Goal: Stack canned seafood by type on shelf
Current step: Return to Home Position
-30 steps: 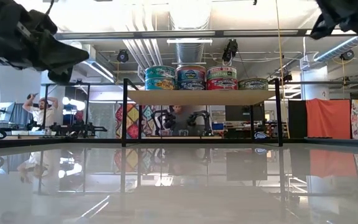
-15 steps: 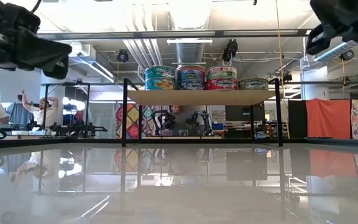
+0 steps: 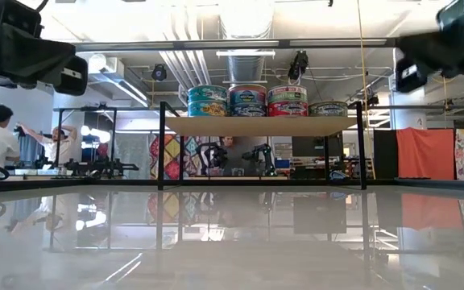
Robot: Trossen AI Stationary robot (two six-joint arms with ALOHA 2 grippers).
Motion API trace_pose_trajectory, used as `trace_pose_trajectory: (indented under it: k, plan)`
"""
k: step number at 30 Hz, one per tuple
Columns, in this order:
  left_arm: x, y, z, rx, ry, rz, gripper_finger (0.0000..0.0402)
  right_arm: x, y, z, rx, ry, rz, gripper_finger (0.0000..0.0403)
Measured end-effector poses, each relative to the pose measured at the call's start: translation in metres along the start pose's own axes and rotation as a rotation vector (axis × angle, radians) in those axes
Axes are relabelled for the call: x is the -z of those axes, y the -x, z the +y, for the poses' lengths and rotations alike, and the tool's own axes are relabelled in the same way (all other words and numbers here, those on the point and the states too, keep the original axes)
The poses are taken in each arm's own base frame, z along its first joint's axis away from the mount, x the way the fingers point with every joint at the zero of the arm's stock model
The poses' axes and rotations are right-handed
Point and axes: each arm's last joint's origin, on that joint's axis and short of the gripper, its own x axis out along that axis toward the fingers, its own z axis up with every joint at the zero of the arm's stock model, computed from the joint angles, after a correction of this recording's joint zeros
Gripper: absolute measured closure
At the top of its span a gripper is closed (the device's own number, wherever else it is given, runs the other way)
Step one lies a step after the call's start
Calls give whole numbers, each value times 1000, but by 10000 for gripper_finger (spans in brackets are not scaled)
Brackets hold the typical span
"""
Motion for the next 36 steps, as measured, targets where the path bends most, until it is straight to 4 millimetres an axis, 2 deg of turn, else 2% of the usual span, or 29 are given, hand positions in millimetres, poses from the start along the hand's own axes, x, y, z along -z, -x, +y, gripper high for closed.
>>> trace_pose_trajectory:
  k: [3,6,36]
  plan:
    - [0,-1,0,1,4,9,400,11,1,-1,20,-23,108,385]
    - [0,-1,0,2,6,14,400,12,0,-1,26,-35,127,385]
    - [1,-2,1,1,12,29,400,11,0,-1,23,-50,141,385]
